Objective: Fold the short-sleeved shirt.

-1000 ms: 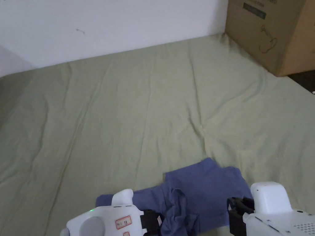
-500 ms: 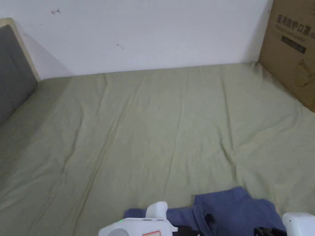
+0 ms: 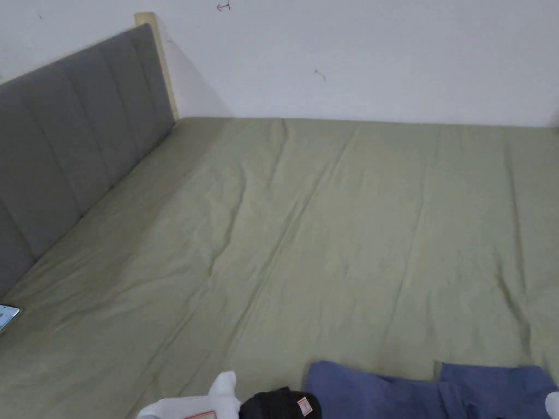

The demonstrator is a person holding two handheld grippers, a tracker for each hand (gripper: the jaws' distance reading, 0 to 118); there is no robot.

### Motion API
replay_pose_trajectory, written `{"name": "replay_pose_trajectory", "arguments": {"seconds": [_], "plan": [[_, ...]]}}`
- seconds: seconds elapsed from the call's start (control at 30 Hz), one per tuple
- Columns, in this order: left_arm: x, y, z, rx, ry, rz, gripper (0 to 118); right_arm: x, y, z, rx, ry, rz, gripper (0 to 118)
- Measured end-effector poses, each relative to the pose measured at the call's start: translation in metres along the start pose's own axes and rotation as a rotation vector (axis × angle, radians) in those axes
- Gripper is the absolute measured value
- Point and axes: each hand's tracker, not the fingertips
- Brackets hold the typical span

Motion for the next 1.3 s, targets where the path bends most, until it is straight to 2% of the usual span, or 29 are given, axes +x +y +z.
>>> {"name": "replay_pose_trajectory", "arguments": {"seconds": [0.1, 0.17, 0.2, 0.23, 0.3, 0.33, 0.37, 0.4, 0.6, 0.8, 0.93, 1.17, 1.3], "plan": [[-0.006, 0.003, -0.019, 0.010, -0.242, 0.044, 117, -0.007, 0.001, 0.000, -0.009, -0.008, 0.025, 6], [-0.008, 0.007, -0.038, -0.051, -0.224, 0.133, 113, -0.008, 0.001, -0.002, -0.020, -0.020, 0.032, 6], [-0.007, 0.010, -0.046, -0.057, -0.220, 0.134, 109, -0.008, 0.001, -0.004, -0.030, -0.024, 0.030, 6], [-0.004, 0.011, -0.053, -0.074, -0.191, 0.102, 100, -0.007, 0.000, -0.005, -0.038, -0.024, 0.026, 6], [0.001, 0.012, -0.069, -0.140, 0.116, -0.047, 25, -0.005, -0.001, -0.007, -0.055, -0.019, 0.002, 6], [-0.001, 0.010, -0.071, -0.135, 0.101, -0.054, 12, -0.005, -0.002, -0.007, -0.057, -0.016, -0.003, 6], [-0.002, 0.012, -0.063, -0.120, -0.016, -0.020, 12, -0.004, -0.002, -0.006, -0.058, -0.015, -0.005, 6], [-0.002, 0.015, -0.056, -0.115, -0.053, 0.034, 12, -0.004, -0.003, -0.006, -0.063, -0.022, -0.001, 6], [-0.014, 0.031, -0.009, -0.080, 0.016, 0.046, 12, -0.001, 0.001, -0.011, -0.075, -0.030, -0.016, 6], [-0.016, 0.065, 0.098, 0.072, 0.235, -0.008, 12, -0.001, 0.001, -0.009, -0.050, 0.013, -0.025, 6], [0.011, 0.073, 0.138, 0.170, 0.357, -0.019, 12, 0.006, -0.007, -0.011, -0.038, 0.035, -0.057, 6], [0.130, 0.041, 0.095, 0.187, 0.460, -0.196, 12, 0.023, -0.019, -0.001, -0.009, 0.030, -0.096, 6], [0.181, 0.010, 0.039, 0.206, 0.496, -0.271, 12, 0.046, -0.025, 0.007, 0.017, 0.019, -0.175, 6]]}}
